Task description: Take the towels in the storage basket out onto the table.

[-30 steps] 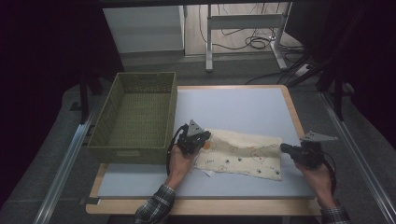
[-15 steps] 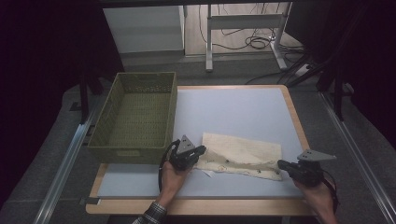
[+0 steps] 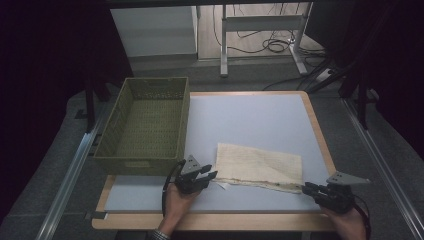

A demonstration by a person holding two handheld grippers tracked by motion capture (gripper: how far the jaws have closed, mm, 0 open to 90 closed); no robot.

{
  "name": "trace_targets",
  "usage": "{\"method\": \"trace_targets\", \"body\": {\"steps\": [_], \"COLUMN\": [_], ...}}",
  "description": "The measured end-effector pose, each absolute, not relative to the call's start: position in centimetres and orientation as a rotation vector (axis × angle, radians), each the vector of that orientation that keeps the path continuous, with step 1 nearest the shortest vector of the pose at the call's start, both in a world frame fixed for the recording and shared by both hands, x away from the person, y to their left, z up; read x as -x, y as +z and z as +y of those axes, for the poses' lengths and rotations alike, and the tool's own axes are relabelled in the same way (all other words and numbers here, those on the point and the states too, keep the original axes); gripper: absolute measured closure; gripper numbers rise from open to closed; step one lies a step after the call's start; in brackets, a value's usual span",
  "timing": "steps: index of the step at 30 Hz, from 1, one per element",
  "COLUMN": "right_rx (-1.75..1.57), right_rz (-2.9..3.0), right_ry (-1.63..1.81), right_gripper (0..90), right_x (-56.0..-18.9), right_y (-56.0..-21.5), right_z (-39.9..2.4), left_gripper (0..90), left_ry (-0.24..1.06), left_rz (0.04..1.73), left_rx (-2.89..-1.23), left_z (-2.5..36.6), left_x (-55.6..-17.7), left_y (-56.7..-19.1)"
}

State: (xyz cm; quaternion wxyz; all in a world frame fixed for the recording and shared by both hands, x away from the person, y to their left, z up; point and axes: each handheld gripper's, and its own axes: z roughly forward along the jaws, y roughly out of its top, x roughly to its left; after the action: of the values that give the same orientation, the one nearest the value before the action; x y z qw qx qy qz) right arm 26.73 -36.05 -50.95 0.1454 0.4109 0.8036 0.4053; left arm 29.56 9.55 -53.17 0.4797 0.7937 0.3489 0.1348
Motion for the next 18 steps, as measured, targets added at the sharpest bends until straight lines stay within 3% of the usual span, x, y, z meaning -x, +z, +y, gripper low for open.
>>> {"method": "trace_targets", "body": {"steps": [5, 13, 16, 18], "right_rx": [-1.179, -1.144, -1.144, -1.149], "right_rz": [2.295, 2.359, 2.371, 2.38], "right_ry": [1.211, 1.204, 1.194, 1.177], "right_gripper": [72.9, 73.0, 72.9, 72.9], "right_x": [-26.5, -28.1, -28.3, -28.5], "right_y": [-49.4, -50.8, -51.3, -51.8], "right_z": [-36.3, -33.9, -33.5, -33.3], "left_gripper": [61.4, 66.3, 72.0, 80.5], "left_ry": [0.302, 0.258, 0.275, 0.283], "left_rz": [0.827, 0.813, 0.813, 0.82], "left_rx": [-1.961, -2.1, -2.129, -2.136], "left_z": [8.7, 6.9, 6.7, 6.7], "left_x": [-29.9, -30.8, -30.8, -31.0], "left_y": [-52.6, -53.9, -54.1, -54.0]}}
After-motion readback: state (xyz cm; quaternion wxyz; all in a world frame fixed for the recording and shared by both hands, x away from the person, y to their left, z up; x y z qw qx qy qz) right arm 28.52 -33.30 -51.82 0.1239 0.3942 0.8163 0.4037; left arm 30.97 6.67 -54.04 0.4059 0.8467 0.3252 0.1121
